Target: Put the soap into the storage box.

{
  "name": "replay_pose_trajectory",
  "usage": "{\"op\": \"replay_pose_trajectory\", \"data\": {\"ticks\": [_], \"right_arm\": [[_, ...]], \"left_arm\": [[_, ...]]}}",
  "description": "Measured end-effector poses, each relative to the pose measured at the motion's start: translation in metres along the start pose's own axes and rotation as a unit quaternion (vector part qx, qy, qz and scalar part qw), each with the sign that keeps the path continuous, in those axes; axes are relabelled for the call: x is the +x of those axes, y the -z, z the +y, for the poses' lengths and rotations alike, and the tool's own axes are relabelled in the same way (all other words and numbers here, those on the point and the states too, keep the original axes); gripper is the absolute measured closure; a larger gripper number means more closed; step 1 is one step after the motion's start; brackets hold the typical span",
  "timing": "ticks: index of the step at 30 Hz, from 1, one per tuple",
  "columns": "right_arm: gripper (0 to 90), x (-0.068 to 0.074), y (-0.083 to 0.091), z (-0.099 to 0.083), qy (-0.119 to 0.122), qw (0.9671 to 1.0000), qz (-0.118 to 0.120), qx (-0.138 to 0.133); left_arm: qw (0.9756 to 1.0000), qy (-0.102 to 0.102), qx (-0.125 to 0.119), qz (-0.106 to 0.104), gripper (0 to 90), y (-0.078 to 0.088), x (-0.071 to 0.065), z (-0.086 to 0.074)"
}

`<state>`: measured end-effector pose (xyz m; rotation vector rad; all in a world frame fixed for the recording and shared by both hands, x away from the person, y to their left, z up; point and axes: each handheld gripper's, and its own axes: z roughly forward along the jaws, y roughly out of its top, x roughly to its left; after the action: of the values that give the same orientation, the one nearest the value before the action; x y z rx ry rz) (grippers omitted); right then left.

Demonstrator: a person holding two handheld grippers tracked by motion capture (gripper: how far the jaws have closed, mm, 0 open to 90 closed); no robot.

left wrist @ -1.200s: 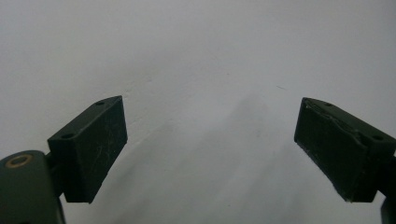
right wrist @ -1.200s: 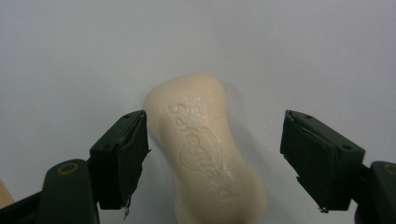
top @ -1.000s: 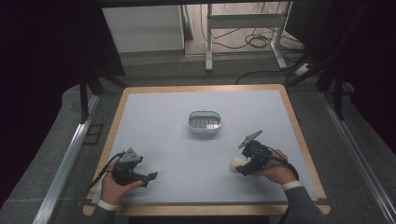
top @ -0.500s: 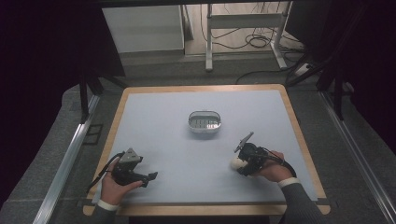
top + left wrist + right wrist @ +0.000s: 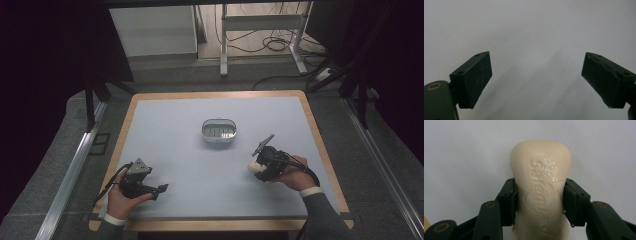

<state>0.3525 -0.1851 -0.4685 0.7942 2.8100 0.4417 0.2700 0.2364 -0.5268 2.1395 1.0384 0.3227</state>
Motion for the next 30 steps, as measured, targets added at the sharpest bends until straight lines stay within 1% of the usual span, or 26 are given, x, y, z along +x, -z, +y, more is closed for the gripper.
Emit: {"op": "replay_pose_trajectory", "data": {"ticks": [4, 5, 6, 9, 12, 13, 15, 16, 19, 21, 30], "right_arm": [[49.6, -0.005, 0.008, 0.002, -0.011, 0.9998, 0.0, -0.019], [49.6, -0.005, 0.008, 0.002, -0.011, 0.9998, 0.0, -0.019], [49.5, -0.006, 0.009, 0.002, -0.014, 0.9996, -0.003, -0.023], [49.5, -0.01, 0.014, 0.007, -0.011, 0.999, -0.013, -0.041], [49.6, -0.013, 0.016, 0.014, -0.005, 0.9991, -0.012, -0.041], [49.6, -0.014, 0.017, 0.017, -0.001, 0.999, -0.016, -0.042], [49.5, -0.015, 0.019, 0.02, -0.003, 0.9989, -0.017, -0.043], [49.6, -0.019, 0.021, 0.025, -0.003, 0.9985, -0.022, -0.051], [49.6, -0.021, 0.023, 0.029, -0.009, 0.9984, -0.016, -0.053], [49.5, -0.023, 0.022, 0.031, -0.001, 0.9985, -0.016, -0.053], [49.6, -0.025, 0.017, 0.039, -0.004, 0.9984, -0.015, -0.054]], "left_arm": [[1.0, -0.002, 0.003, -0.002, 9.9, -0.001, -0.001, 0.0], [1.0, -0.002, 0.003, -0.002, 9.9, -0.001, -0.001, 0.0], [1.0, -0.001, 0.003, -0.002, 9.9, -0.002, -0.001, 0.0], [1.0, -0.003, 0.005, -0.002, 9.9, -0.002, -0.001, 0.0], [1.0, -0.003, 0.007, -0.002, 9.9, -0.003, -0.001, 0.0], [1.0, -0.004, 0.007, -0.003, 9.9, -0.003, -0.001, 0.0], [1.0, -0.004, 0.006, -0.003, 9.9, -0.003, -0.001, 0.0], [1.0, -0.004, 0.006, -0.004, 9.9, -0.003, -0.001, 0.0], [1.0, -0.003, 0.005, -0.002, 9.9, -0.002, -0.001, 0.0], [1.0, -0.003, 0.005, -0.002, 9.9, -0.002, -0.001, 0.0], [1.0, -0.003, 0.005, -0.006, 9.9, -0.003, -0.001, 0.0]]}}
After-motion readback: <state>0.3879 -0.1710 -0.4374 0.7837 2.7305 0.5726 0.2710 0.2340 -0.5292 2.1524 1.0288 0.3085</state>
